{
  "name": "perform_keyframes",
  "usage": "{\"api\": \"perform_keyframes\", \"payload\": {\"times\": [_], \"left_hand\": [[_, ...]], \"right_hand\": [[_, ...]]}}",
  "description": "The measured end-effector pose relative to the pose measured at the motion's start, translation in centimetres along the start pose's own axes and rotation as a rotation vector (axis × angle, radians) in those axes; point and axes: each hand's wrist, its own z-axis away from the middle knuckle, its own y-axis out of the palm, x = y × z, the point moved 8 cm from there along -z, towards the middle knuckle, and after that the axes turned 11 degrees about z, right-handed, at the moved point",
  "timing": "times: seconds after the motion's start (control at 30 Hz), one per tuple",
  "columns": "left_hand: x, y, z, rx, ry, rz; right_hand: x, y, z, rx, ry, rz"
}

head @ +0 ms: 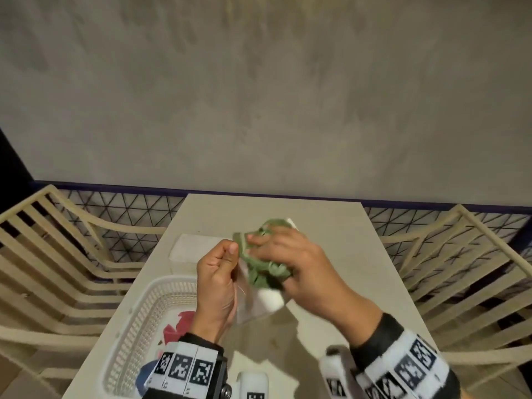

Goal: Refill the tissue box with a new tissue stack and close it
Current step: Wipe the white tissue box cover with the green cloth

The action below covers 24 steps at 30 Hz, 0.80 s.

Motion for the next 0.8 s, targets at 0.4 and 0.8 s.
{"api": "perform_keyframes", "payload": {"times": [0.4,0.8], "left_hand": [[1.7,1.0,0.4,-0.018,-0.051,-0.047],[1.2,2.6,-0.2,-0.052,-0.044,-0.008]], "right_hand": [[-5.9,-2.5,0.8,0.0,0.222,-0.001],[-6.7,-4.3,2.6,0.004,0.178,-0.007]]}}
